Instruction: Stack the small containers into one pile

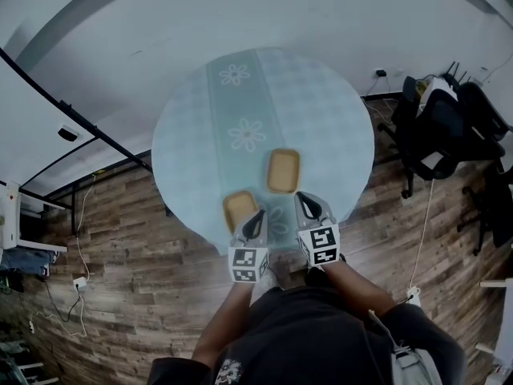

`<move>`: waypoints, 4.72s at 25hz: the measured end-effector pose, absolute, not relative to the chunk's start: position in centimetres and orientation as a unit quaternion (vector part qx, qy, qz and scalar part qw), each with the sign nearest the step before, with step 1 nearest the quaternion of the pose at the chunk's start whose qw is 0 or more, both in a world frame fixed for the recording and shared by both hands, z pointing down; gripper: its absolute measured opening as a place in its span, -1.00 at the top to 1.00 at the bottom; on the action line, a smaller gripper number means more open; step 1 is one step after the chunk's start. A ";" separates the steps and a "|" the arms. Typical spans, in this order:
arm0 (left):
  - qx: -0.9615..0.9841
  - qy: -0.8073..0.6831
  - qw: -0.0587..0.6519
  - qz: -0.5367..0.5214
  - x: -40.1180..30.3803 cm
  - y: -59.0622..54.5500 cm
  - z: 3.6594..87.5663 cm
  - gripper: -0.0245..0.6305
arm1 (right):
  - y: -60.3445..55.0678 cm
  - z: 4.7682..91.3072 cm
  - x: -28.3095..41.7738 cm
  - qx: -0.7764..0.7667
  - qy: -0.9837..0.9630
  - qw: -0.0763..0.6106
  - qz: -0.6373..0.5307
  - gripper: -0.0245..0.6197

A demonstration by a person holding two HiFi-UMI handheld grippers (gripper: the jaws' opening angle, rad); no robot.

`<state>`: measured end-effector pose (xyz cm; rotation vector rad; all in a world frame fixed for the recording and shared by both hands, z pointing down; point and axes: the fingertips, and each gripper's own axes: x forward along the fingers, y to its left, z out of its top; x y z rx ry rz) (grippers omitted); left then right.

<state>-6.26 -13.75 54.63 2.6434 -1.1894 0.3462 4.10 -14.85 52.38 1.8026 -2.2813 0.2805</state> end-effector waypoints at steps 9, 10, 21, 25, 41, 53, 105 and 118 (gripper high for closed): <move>0.888 -0.425 0.115 0.129 -2.1 -15.0 55.3 0.91 | -16.1 53.8 8.1 0.577 -0.800 0.125 0.105 0.92; 0.887 -0.428 0.116 0.130 -1.9 -15.0 55.4 0.91 | -16.2 54.0 8.3 0.571 -0.804 0.128 0.103 0.92; 0.863 -0.466 0.121 0.154 -0.5 -15.6 57.7 0.91 | -17.1 56.5 5.7 0.450 -0.870 0.190 0.072 0.91; 0.852 -0.488 0.121 0.148 -1.2 -15.6 57.6 0.91 | -17.0 58.3 4.7 0.410 -0.880 0.228 0.075 0.74; 0.828 -0.531 0.110 0.147 -5.4 -18.0 55.9 0.91 | -18.7 66.2 1.7 0.285 -0.847 0.448 0.036 0.50; 0.820 -0.544 0.114 0.136 -8.0 -19.3 55.5 0.91 | -20.3 69.2 1.2 0.257 -0.827 0.498 0.039 0.51; 0.795 -0.581 0.131 0.117 -13.6 -14.7 56.3 0.91 | -18.4 62.9 -3.6 0.249 -0.847 0.467 -0.058 0.88; 0.737 -0.650 0.154 0.098 -21.0 -12.1 57.2 0.91 | -14.0 60.2 -10.5 0.179 -0.872 0.443 -0.103 0.88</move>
